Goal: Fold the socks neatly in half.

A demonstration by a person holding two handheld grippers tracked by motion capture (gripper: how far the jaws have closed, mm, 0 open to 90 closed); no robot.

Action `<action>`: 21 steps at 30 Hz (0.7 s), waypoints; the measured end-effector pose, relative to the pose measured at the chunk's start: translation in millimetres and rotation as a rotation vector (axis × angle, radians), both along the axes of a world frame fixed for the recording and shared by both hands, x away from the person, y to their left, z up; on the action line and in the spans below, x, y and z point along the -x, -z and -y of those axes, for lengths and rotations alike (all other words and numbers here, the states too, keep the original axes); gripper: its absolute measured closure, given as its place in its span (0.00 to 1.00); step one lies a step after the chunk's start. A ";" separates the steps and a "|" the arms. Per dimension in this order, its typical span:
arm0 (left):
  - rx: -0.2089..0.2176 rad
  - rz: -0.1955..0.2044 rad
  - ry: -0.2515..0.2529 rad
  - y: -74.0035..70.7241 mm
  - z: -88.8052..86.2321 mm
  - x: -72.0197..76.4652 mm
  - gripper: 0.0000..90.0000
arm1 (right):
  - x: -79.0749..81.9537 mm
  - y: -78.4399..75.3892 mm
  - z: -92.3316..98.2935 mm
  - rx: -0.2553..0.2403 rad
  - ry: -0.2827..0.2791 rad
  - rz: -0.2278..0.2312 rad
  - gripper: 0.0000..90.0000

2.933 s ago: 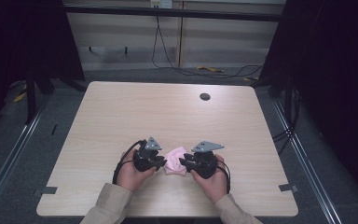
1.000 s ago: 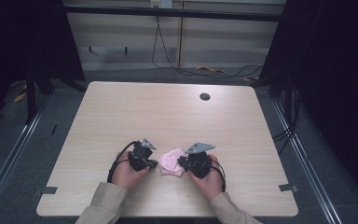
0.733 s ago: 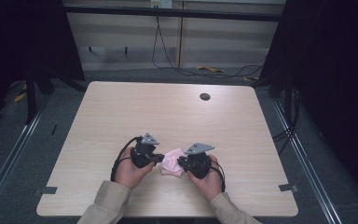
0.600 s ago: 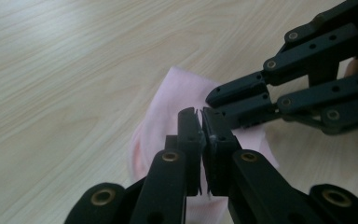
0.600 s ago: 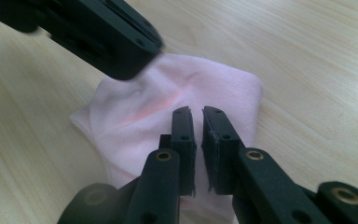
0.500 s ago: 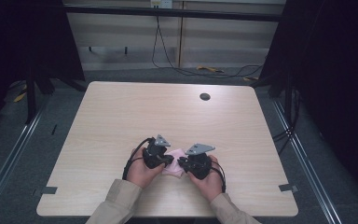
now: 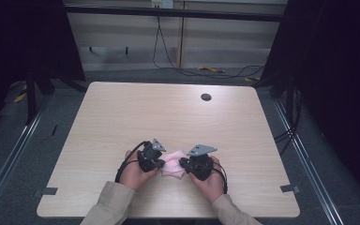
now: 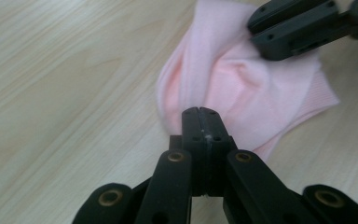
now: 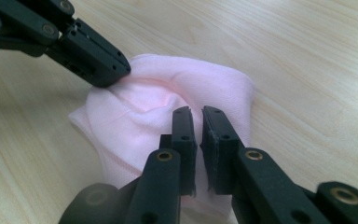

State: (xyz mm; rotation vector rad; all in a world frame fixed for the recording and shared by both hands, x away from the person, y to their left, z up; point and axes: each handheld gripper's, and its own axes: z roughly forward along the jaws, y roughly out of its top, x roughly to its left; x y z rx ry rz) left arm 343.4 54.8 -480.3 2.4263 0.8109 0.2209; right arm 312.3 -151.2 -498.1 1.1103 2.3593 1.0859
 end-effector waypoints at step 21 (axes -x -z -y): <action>0.113 0.064 0.090 -2.0 29.9 0.1 0.55 | 15.8 -16.2 45.0 -0.053 0.085 0.042 0.89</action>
